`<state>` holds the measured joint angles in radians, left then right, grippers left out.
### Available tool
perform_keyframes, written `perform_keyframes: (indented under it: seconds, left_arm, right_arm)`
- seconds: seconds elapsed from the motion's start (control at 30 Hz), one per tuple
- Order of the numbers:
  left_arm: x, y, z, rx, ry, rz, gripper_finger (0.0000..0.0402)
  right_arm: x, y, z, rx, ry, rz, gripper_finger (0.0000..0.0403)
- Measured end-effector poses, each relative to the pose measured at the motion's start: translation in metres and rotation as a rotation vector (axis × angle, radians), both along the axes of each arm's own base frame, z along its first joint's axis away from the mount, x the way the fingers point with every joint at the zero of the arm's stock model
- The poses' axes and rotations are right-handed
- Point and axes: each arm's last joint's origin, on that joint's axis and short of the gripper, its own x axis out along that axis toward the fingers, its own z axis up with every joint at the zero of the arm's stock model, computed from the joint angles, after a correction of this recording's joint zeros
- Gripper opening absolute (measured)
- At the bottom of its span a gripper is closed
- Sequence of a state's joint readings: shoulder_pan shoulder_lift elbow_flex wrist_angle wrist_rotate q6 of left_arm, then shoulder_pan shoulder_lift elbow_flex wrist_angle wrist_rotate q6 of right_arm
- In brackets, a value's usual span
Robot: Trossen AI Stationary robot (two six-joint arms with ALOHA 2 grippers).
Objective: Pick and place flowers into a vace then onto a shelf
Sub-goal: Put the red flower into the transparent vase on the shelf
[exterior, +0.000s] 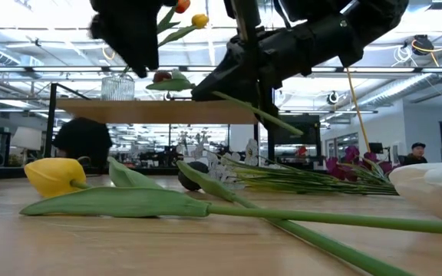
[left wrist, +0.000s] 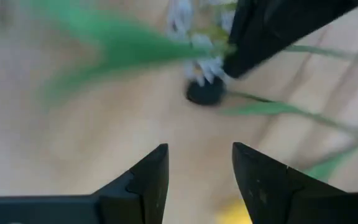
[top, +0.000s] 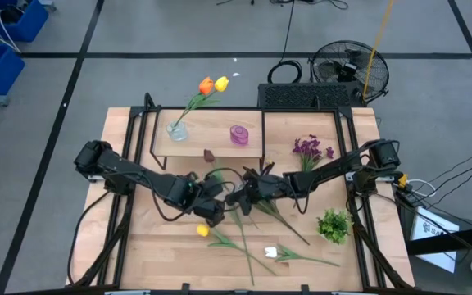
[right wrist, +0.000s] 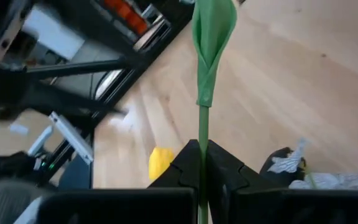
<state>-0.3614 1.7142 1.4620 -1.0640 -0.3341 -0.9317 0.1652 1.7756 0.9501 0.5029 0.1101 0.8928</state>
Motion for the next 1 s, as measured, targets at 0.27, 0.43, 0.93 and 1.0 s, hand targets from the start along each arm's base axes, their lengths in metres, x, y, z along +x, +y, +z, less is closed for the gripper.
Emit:
perform_keyframes:
  seconds: [0.27,0.43,0.93,1.0]
  left_arm:
    - [-0.010,-0.031,0.000,-0.253,-0.044,0.281,0.0146]
    - [-0.025,-0.058,0.025,-0.356,-0.264,0.339,0.0121]
    - [-0.074,-0.073,0.096,-0.030,-0.862,0.254,0.0108]
    - [-0.063,-0.069,0.096,0.000,-0.867,0.249,0.0108]
  right_arm:
    - [0.003,0.011,0.016,-0.031,-0.180,-0.015,0.0000]
    - [0.002,0.028,0.034,-0.037,-0.365,0.135,0.0000]
    - [-0.004,0.020,0.077,-0.074,-0.823,0.211,0.0000]
    - [-0.003,0.019,0.074,-0.071,-0.793,0.209,0.0000]
